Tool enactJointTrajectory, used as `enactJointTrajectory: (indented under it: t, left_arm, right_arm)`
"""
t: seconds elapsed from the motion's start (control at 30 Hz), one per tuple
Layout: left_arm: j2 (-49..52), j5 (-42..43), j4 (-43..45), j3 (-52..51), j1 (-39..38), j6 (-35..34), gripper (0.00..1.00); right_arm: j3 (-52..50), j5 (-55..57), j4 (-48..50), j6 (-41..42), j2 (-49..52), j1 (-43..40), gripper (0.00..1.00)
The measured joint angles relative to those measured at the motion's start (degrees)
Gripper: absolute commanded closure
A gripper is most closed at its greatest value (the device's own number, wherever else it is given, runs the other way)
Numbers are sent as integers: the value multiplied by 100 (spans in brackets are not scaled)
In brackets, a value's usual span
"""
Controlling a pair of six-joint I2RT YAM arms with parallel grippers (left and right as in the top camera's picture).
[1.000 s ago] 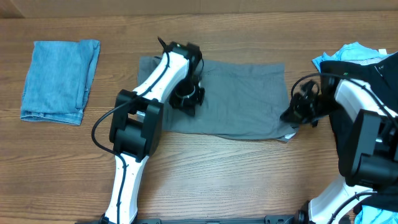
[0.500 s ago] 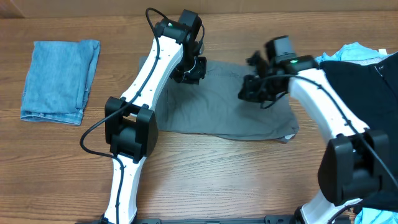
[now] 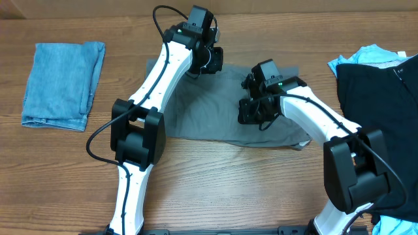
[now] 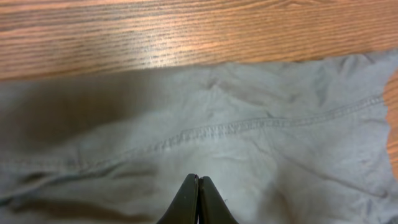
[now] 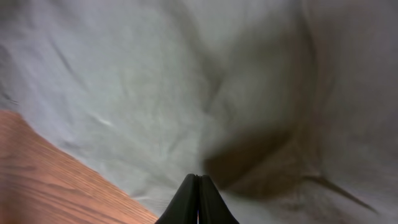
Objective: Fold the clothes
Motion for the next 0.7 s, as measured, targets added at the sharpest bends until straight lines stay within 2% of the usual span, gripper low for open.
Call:
enactJointTrajectory:
  t: [0.17,0.37,0.6,0.7]
  left_arm:
    - [0,0,767,-638,0,-31,96]
    - [0,-2,2087,-1742,0,-39,96]
    - [0,-15,2715,-1939,0,-46,96]
    - [0,131,2638,-1843,0,-83,96]
  right_arm:
    - [-269,-20,227,11,4,0,96]
    - [-570,-22,319,39,4,0,96]
    - [-896,-94,562,46,4,0,96]
    - [-885,-107,525,46,4,0,96]
